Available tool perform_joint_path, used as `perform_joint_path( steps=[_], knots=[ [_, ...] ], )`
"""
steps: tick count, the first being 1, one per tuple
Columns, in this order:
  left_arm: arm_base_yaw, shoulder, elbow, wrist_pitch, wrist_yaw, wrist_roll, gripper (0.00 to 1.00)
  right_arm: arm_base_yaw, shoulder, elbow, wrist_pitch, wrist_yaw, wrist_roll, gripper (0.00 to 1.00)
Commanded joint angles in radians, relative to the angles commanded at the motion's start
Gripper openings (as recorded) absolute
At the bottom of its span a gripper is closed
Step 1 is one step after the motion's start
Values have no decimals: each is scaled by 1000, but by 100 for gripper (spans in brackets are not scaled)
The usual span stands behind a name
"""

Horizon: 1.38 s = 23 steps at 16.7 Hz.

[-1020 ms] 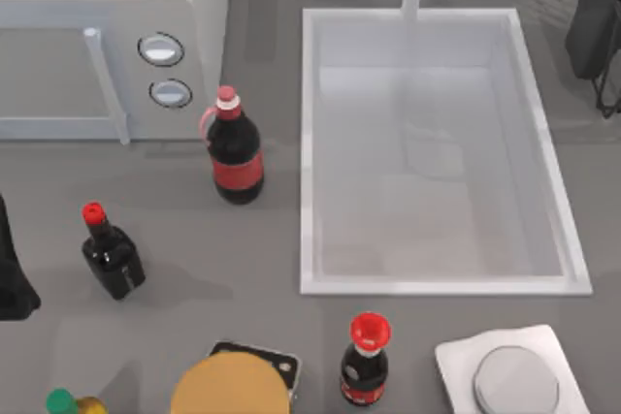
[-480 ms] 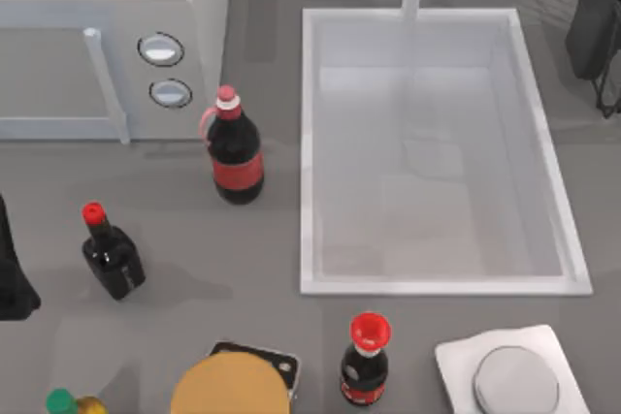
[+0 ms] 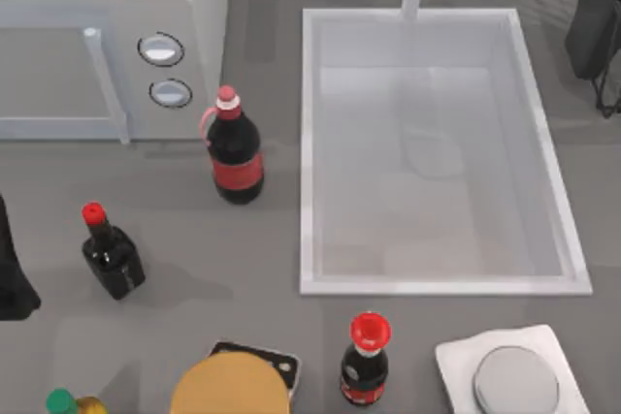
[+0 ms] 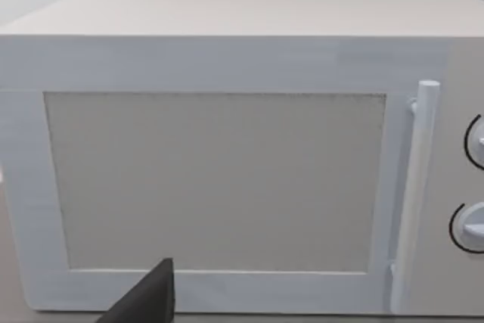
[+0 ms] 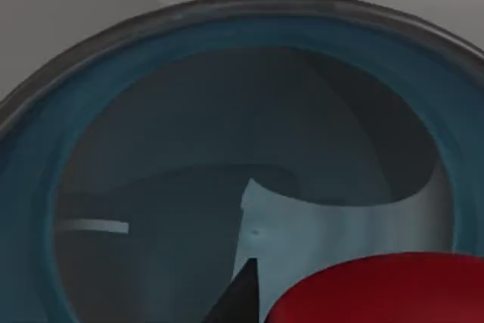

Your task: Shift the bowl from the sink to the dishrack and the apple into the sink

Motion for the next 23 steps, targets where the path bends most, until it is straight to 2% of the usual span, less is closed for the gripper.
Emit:
perform_joint_path(
  steps=[5,12,17,23],
  knots=[
    [0,0,0,0,0,0,100,-1,-75,139,-237,0,-2,0],
    [0,0,0,0,0,0,100,6,-92,160,-251,3,1,0],
    [0,0,0,0,0,0,100,105,-63,131,-42,72,32,0],
    [0,0,0,0,0,0,100,347,-11,54,475,238,108,0]
  ],
)
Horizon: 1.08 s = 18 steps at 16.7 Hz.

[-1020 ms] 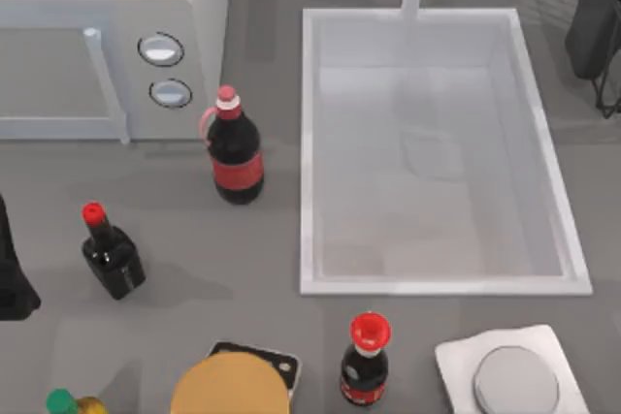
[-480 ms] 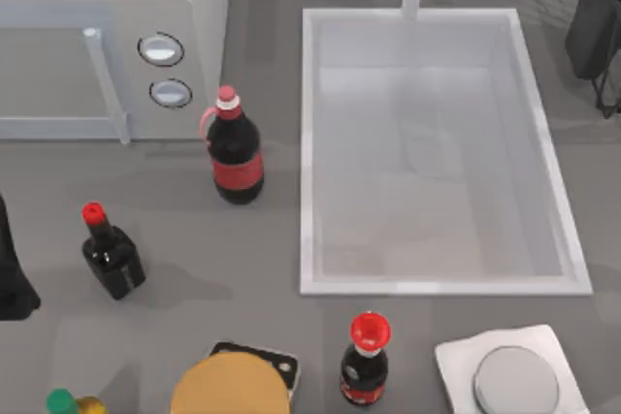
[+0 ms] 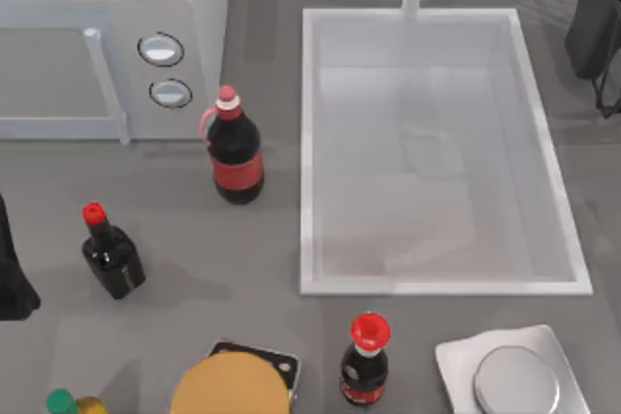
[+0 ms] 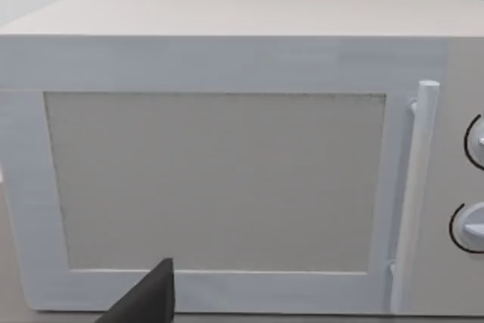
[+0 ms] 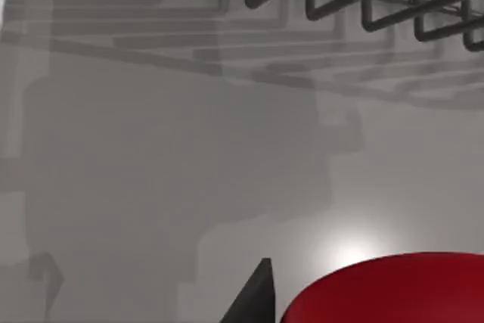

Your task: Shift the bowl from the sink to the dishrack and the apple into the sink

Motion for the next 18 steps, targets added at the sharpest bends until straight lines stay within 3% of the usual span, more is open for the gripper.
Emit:
perform_joint_path(
  steps=[11,15,18],
  knots=[
    [0,0,0,0,0,0,100,494,68,-182,1011,331,161,0],
    [0,0,0,0,0,0,100,593,74,-224,1204,397,193,0],
    [0,0,0,0,0,0,100,613,75,-233,1242,411,200,0]
  ],
)
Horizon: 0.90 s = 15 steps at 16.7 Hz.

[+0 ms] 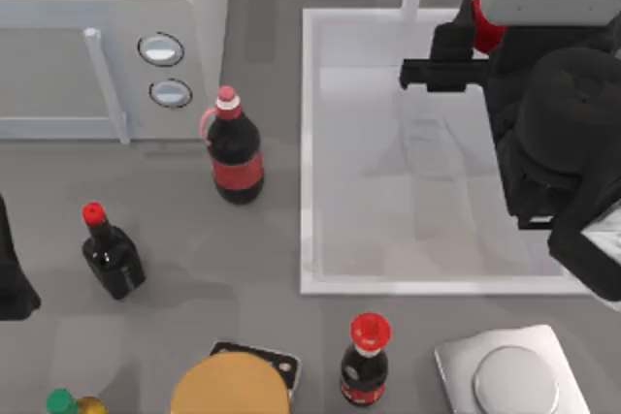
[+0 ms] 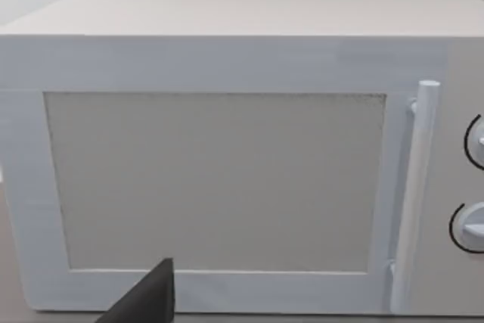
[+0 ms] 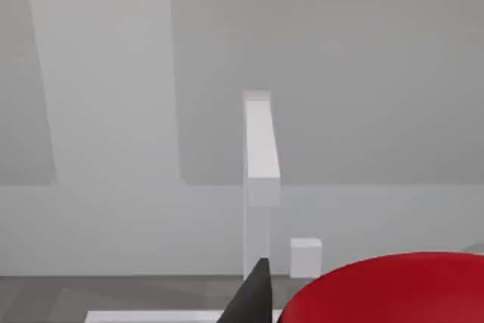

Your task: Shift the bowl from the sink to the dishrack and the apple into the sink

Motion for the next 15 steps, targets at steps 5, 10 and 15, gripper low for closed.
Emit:
perform_joint_path(
  steps=[5,10,15],
  knots=[
    [0,0,0,0,0,0,100,-4,0,4,0,-3,1,0],
    [0,0,0,0,0,0,100,2,155,-11,167,6,3,0],
    [0,0,0,0,0,0,100,4,426,-56,495,11,-1,0]
  ],
)
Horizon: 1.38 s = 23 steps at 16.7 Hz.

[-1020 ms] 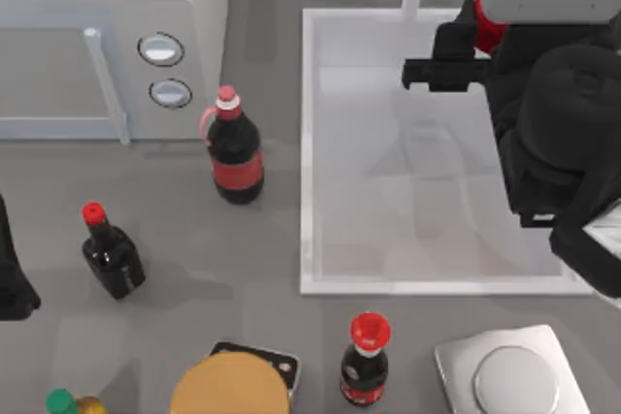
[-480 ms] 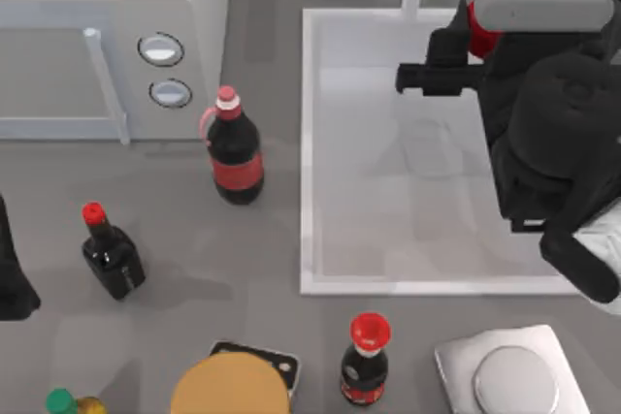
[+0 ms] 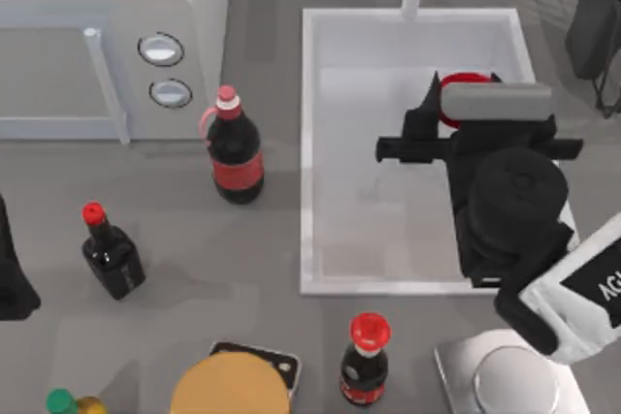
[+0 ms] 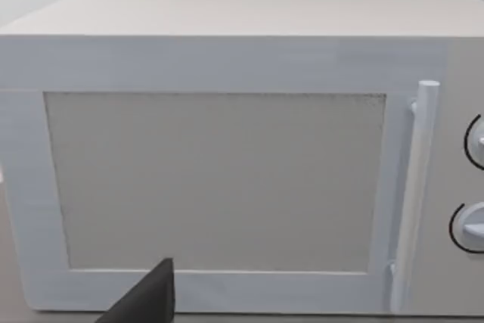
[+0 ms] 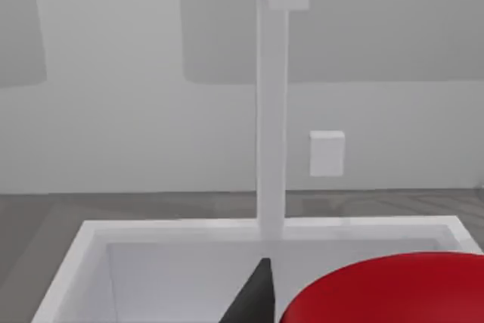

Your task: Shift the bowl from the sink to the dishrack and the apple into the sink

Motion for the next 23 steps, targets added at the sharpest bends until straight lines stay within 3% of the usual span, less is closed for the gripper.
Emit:
perform_joint_path(
  steps=[5,10,23],
  knots=[
    [0,0,0,0,0,0,100,-4,188,-40,220,-2,-3,0],
    [0,0,0,0,0,0,100,-5,204,-44,237,-3,-3,0],
    [0,0,0,0,0,0,100,-5,204,-44,237,-3,-3,98]
  ],
)
